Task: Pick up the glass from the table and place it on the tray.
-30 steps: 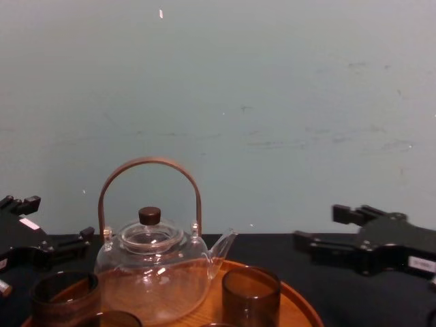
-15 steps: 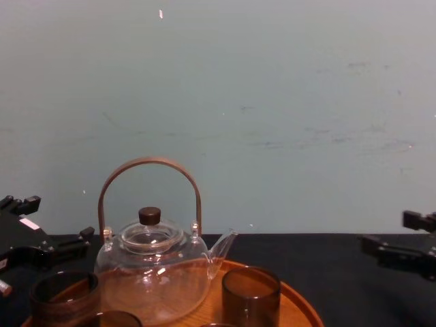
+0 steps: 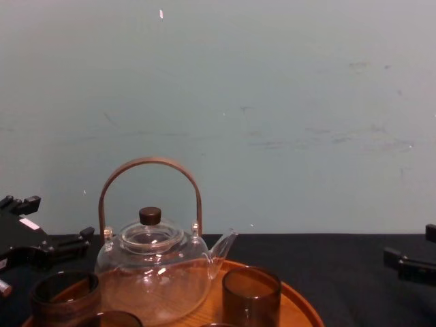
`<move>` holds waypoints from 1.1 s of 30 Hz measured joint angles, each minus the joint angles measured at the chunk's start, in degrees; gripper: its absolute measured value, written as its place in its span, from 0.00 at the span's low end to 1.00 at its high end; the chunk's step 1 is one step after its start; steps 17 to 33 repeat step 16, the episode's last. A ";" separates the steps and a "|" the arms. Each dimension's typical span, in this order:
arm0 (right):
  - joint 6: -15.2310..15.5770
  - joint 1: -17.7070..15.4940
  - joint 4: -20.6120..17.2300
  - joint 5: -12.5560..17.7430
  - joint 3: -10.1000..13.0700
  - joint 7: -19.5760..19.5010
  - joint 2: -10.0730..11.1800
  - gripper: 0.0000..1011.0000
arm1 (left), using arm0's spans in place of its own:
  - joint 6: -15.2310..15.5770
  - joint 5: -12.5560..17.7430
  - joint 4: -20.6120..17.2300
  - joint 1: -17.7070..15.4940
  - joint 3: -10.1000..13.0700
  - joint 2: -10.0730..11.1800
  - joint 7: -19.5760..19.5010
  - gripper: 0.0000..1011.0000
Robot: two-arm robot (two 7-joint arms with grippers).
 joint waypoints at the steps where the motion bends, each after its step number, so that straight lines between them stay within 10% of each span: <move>1: 0.00 0.00 -0.02 0.01 -0.01 0.02 0.00 0.99 | 0.00 0.00 0.00 0.00 0.00 0.00 0.00 0.99; 33: -0.03 0.08 -0.28 0.36 -0.16 0.35 0.07 0.99 | 0.00 0.00 0.00 0.00 0.00 0.00 0.00 0.99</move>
